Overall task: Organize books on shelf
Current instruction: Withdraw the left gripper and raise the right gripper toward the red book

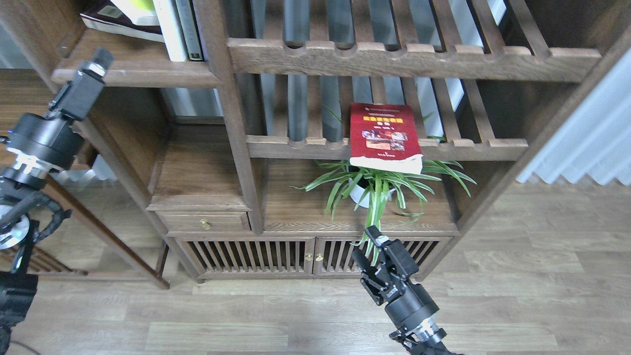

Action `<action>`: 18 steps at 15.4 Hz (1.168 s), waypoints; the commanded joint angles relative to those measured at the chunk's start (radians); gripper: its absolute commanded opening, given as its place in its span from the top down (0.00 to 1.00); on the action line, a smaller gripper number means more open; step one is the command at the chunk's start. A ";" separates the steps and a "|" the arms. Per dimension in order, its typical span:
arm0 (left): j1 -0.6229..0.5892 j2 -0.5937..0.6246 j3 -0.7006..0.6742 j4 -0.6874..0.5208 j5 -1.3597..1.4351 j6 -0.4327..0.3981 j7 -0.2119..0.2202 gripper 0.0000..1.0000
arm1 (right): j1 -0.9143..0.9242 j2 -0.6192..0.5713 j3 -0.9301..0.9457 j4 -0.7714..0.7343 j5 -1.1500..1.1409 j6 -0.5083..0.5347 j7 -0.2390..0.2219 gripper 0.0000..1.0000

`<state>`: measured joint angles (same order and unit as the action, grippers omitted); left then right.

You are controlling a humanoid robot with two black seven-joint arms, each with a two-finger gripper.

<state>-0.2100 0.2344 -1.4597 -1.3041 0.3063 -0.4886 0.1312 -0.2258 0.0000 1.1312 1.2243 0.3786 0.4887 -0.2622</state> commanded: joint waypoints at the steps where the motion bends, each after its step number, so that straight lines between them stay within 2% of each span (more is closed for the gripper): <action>1: 0.104 -0.001 -0.011 0.041 -0.003 0.000 -0.013 0.00 | 0.019 0.000 -0.037 -0.006 0.000 0.000 0.000 0.02; 5: 0.119 -0.001 -0.040 0.069 -0.038 0.000 -0.015 0.00 | 0.140 0.000 -0.056 -0.025 0.049 -0.003 0.000 0.02; 7: 0.132 -0.001 -0.064 0.084 -0.050 0.000 -0.015 0.00 | 0.174 0.000 -0.070 -0.034 0.049 -0.079 0.000 0.02; 10: 0.155 -0.003 -0.065 0.106 -0.056 0.000 -0.012 0.00 | 0.273 0.000 -0.100 -0.158 0.051 -0.157 0.047 0.02; 12: 0.181 -0.006 -0.065 0.106 -0.056 0.000 -0.012 0.00 | 0.319 0.000 -0.097 -0.222 0.062 -0.162 0.049 0.02; 18: 0.193 -0.006 -0.068 0.105 -0.056 0.000 -0.012 0.00 | 0.453 0.000 -0.076 -0.258 0.105 -0.188 0.067 0.02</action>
<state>-0.0191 0.2287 -1.5253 -1.1981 0.2500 -0.4888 0.1196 0.1466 -0.0001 1.0405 0.9852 0.4486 0.3221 -0.2068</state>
